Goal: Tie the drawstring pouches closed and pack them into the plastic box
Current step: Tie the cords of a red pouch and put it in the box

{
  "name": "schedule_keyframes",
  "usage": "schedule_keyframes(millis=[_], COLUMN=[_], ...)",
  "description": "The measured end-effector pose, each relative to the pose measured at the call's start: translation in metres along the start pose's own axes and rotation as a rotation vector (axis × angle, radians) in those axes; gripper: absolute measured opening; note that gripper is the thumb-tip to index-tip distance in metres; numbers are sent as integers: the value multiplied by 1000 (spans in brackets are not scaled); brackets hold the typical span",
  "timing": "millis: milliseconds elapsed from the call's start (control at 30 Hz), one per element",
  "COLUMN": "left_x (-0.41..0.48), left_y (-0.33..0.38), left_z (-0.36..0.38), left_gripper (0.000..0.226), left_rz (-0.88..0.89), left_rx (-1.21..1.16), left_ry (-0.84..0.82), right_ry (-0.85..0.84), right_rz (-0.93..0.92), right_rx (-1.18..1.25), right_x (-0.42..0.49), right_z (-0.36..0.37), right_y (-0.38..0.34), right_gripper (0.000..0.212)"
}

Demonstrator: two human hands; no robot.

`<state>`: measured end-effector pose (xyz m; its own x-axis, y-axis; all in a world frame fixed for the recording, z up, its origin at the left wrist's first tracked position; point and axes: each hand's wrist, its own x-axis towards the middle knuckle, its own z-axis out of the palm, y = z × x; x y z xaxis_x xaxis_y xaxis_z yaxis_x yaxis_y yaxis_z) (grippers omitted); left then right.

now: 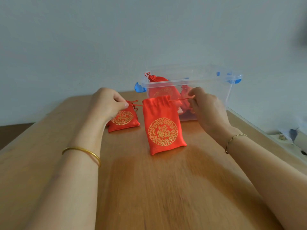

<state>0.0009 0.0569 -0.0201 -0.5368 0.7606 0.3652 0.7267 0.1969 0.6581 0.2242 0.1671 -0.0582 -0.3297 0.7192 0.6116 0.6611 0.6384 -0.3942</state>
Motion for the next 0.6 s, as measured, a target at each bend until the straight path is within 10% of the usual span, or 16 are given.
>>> schedule_keyframes(millis=[200, 400, 600], left_x=[-2, 2, 5], left_y=[-2, -5, 6], left_z=[-3, -3, 6], left_gripper=[26, 35, 48], left_rz=[-35, -578, -641], left_rx=[-36, -1018, -1330], left_ry=[-4, -192, -175], right_ry=[-10, -282, 59], right_rz=[199, 952, 1069], right_rx=[330, 1270, 1404], right_x=[4, 9, 10], right_z=[5, 2, 6], right_y=[2, 4, 8], right_gripper=[22, 32, 28])
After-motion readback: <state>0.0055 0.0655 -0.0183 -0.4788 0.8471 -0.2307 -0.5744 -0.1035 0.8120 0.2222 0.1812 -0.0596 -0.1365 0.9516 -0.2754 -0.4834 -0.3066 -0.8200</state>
